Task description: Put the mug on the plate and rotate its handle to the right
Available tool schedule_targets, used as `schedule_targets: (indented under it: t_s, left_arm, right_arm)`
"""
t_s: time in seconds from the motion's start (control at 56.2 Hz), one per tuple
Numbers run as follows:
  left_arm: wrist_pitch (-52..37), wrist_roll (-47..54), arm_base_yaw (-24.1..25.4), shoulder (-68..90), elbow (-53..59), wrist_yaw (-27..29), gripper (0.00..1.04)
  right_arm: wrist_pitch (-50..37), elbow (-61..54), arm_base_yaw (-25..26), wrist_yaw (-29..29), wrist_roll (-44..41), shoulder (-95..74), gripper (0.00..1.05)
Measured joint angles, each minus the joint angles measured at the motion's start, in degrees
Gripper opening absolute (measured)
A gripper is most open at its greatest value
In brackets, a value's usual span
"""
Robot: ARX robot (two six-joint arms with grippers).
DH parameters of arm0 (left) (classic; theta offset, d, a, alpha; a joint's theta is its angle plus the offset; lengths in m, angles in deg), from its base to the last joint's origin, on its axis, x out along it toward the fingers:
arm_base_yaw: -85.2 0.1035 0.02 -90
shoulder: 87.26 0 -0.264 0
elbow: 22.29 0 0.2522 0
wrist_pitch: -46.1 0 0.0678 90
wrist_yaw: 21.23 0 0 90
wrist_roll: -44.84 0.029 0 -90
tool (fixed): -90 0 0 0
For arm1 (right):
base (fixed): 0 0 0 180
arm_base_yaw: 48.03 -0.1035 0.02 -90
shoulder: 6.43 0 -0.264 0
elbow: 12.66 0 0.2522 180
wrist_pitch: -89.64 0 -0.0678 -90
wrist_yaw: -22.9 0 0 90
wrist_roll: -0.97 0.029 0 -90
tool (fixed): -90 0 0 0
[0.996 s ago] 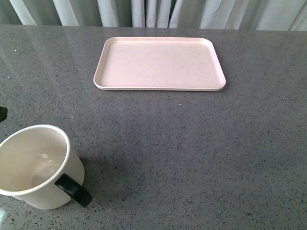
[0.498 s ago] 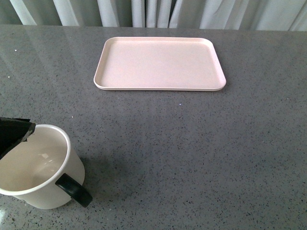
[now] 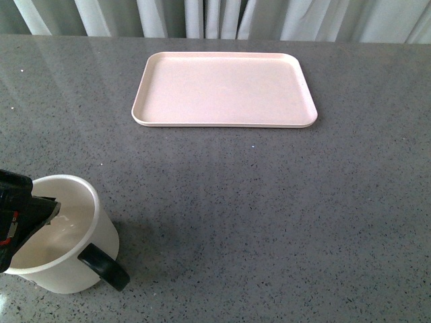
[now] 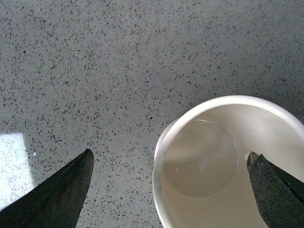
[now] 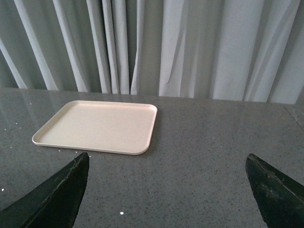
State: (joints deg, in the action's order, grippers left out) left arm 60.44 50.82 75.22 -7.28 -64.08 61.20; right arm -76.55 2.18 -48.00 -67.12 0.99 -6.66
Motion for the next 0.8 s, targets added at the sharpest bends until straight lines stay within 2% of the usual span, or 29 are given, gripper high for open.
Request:
schedule_targets:
  t_s: [0.676, 0.711, 0.8]
  left_arm:
    - [-2.47, -0.11, 1.88, 7.78, -1.51, -0.09, 0.95]
    - [-2.47, -0.09, 1.88, 7.8, -1.51, 0.0, 0.93]
    - [-2.47, -0.11, 1.86, 7.89, -1.51, 0.28, 0.75]
  right_arm:
    - [0.0, 0.0, 0.0, 0.0, 0.0, 0.0, 0.96]
    - [0.0, 0.0, 0.0, 0.0, 0.0, 0.0, 0.96]
    - [0.0, 0.0, 0.0, 0.0, 0.0, 0.0, 0.96]
